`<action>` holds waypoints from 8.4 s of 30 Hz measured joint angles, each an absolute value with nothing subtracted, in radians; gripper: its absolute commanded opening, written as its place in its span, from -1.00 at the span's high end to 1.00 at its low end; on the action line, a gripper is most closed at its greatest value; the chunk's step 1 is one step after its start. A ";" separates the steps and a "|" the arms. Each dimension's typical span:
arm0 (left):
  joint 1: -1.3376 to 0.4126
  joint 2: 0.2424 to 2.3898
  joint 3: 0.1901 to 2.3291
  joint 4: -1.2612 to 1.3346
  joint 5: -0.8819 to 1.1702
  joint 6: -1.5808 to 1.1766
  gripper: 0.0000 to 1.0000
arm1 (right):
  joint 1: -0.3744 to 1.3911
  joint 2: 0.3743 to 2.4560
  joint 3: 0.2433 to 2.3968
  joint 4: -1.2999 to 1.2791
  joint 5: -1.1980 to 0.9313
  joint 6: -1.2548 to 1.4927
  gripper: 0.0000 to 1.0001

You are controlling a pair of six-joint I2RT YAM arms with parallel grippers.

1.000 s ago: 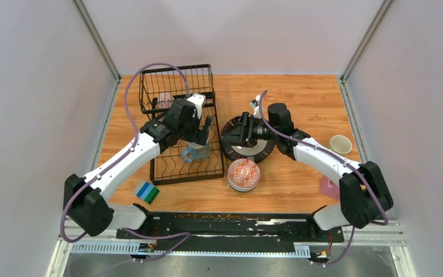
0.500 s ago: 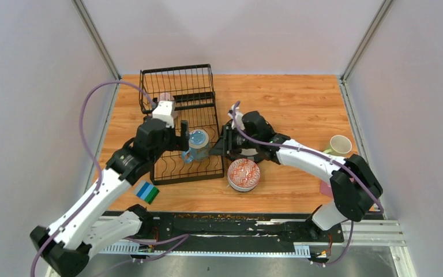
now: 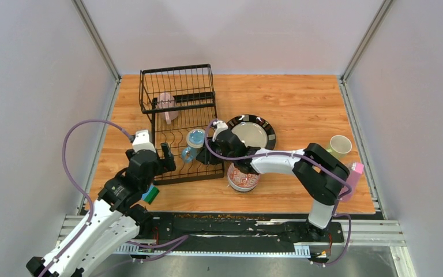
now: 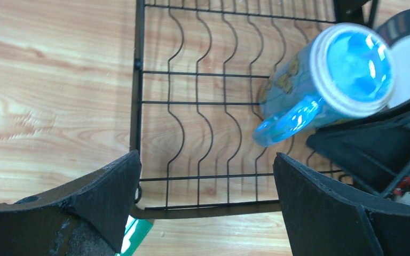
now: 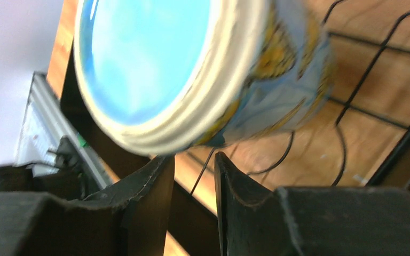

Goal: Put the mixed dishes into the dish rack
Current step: Turn the cup upside down in the dish rack, then pick up the cup at the corner of the board.

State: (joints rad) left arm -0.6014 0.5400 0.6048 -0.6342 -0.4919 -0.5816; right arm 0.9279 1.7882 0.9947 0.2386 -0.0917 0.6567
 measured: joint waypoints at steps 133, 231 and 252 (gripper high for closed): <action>-0.529 0.704 0.548 -0.218 0.035 -0.506 -1.00 | 0.215 1.069 0.803 -0.274 0.448 0.428 -0.67; -0.529 0.818 0.549 -0.126 0.107 -0.500 -1.00 | -0.101 1.139 0.786 -0.264 -0.113 0.399 1.00; -0.529 0.904 0.505 0.284 0.308 -0.728 -0.99 | -0.099 0.735 0.514 0.497 -0.753 0.831 1.00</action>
